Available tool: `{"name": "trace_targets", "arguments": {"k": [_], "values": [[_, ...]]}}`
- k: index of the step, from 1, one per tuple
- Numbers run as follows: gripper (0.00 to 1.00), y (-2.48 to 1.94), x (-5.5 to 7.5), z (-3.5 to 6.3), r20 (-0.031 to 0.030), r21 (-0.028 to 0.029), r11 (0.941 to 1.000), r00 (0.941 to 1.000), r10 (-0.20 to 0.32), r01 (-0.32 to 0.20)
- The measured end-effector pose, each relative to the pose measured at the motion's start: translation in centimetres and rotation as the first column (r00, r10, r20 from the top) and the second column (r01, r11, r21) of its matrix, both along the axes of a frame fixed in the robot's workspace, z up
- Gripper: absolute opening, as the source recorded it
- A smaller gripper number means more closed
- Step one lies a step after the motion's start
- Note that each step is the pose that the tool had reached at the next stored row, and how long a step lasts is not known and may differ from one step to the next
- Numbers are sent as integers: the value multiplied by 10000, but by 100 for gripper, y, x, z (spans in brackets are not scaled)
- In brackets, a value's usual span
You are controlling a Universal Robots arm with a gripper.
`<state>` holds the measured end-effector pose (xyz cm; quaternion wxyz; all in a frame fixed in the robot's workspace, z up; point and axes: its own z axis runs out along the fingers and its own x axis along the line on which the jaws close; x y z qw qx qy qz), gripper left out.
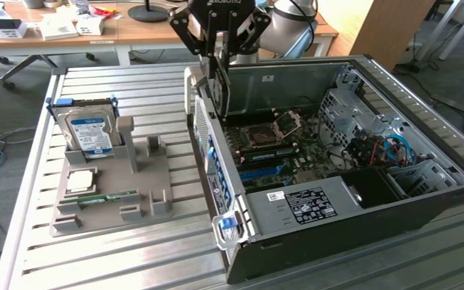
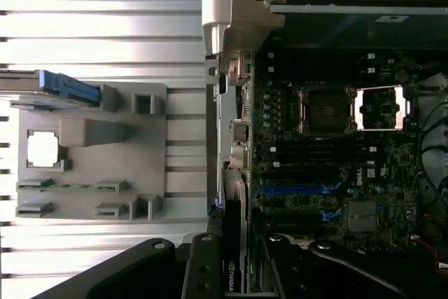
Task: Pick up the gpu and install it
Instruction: 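Pick up the gpu and move the gpu toward the slot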
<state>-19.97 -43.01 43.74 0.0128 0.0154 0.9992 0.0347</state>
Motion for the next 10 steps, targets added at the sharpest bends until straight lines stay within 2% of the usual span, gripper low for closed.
{"name": "trace_targets", "arguments": {"k": [10], "values": [[26,0,418,0,0,14,10000,10000,1,-1]]}}
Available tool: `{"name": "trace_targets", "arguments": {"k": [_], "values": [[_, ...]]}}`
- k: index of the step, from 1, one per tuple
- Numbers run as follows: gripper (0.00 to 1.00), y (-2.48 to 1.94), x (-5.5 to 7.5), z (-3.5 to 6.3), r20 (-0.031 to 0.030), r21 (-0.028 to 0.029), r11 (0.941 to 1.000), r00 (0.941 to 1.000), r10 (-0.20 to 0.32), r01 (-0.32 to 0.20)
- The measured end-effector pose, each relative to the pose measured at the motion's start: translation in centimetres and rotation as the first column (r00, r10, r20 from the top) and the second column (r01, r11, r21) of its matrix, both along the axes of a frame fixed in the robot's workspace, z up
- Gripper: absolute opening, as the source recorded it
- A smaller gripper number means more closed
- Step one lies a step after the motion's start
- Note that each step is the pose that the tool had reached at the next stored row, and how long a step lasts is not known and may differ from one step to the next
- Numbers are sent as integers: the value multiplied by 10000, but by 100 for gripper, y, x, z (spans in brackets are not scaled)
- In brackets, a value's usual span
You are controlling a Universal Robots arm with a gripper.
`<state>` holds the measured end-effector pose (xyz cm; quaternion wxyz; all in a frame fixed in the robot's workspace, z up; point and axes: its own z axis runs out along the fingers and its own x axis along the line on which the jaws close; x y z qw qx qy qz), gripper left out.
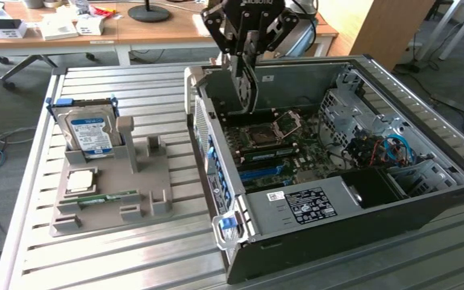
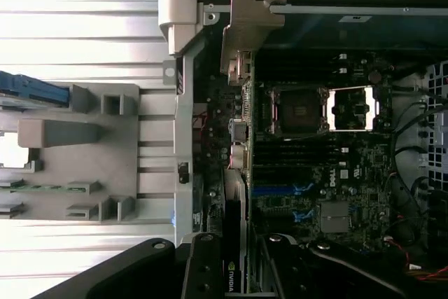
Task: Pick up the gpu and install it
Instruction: 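Pick up the gpu and move the gpu toward the slot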
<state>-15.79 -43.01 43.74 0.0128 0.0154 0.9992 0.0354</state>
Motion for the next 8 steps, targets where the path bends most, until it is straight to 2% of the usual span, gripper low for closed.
{"name": "trace_targets", "arguments": {"k": [8], "values": [[26,0,333,1,-1,10,10000,10000,0,0]]}}
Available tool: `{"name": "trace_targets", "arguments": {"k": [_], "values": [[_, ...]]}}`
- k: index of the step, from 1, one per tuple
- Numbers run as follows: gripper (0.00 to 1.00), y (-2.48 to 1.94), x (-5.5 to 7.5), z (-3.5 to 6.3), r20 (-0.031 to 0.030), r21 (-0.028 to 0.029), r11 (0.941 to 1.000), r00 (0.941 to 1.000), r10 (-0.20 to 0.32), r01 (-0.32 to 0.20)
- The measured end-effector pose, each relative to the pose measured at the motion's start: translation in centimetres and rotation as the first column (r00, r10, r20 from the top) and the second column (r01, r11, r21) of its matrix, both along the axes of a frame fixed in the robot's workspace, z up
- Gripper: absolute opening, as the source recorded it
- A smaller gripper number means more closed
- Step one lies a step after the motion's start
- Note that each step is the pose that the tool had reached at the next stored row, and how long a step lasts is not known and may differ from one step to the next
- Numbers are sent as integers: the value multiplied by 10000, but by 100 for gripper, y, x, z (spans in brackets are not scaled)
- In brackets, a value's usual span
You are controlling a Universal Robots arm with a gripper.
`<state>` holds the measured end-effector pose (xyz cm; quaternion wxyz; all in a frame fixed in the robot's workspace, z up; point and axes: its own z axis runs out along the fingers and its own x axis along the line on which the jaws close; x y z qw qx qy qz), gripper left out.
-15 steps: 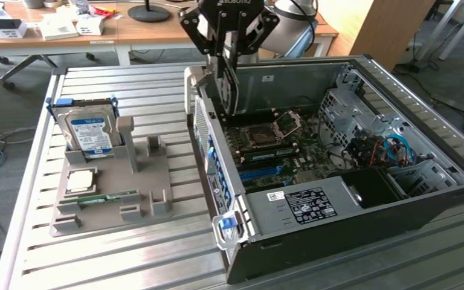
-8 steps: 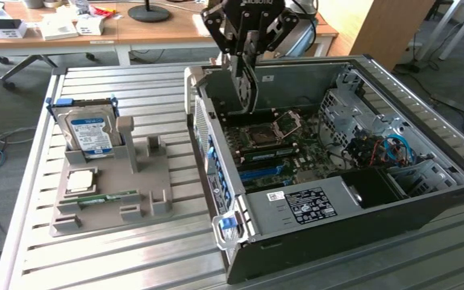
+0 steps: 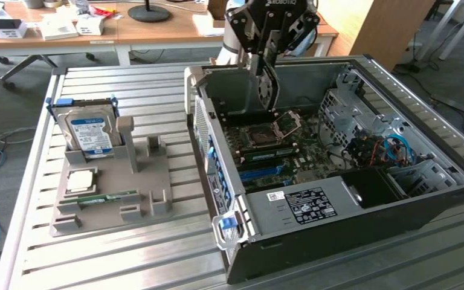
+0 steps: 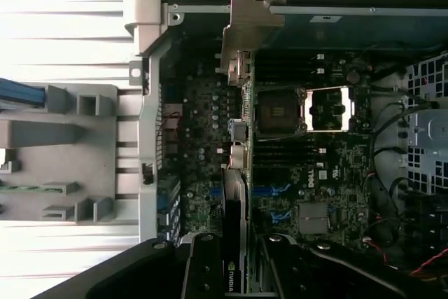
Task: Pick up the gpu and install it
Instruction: 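Pick up the gpu and move the gpu toward the slot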
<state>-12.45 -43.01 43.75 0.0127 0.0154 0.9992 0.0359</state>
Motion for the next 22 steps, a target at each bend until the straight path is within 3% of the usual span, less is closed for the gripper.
{"name": "trace_targets", "arguments": {"k": [22], "values": [[26,0,892,0,0,17,10000,10000,0,0]]}}
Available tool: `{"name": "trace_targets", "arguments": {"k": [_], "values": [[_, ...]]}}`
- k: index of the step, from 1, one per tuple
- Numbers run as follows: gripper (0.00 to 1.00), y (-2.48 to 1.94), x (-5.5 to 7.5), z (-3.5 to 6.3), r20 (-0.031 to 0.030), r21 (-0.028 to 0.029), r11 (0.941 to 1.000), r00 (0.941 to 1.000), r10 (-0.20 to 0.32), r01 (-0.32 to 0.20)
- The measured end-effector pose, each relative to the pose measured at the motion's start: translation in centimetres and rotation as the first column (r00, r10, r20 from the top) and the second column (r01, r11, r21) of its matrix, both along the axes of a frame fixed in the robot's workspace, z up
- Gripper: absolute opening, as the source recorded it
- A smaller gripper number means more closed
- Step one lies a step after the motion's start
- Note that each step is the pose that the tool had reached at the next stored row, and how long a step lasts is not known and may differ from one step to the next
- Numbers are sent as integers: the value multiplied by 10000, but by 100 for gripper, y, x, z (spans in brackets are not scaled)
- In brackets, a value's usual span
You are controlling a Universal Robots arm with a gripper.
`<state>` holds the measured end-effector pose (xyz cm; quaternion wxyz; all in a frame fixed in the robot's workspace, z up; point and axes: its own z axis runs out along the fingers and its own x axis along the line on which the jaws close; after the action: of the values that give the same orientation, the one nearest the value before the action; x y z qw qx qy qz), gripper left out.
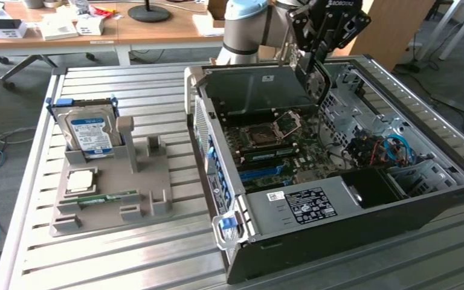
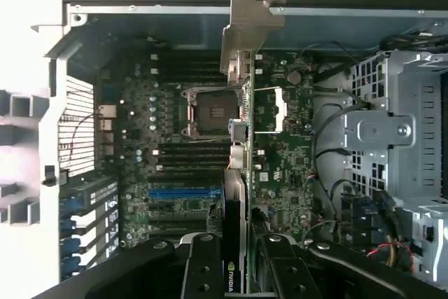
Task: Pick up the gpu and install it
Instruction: 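Pick up the gpu and move the gpu toward the slot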
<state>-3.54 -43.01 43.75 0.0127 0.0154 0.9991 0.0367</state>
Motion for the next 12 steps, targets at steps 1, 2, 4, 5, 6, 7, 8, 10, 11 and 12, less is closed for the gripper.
{"name": "trace_targets", "arguments": {"k": [1,2,4,5,6,7,8,10,11,12], "values": [[26,0,36,0,0,1,10000,10000,0,0],[26,0,71,0,0,1,10000,10000,-1,1],[26,0,140,0,0,2,10000,10000,0,0],[26,0,178,0,0,2,10000,10000,0,0],[26,0,209,0,0,3,10000,10000,-1,1],[26,0,240,0,1,4,10000,10000,-1,1],[26,0,272,0,0,4,10000,10000,1,-1],[26,0,335,0,0,6,10000,10000,0,0],[26,0,368,0,0,7,10000,10000,1,-1],[26,0,404,0,1,7,10000,10000,2,-2]]}}
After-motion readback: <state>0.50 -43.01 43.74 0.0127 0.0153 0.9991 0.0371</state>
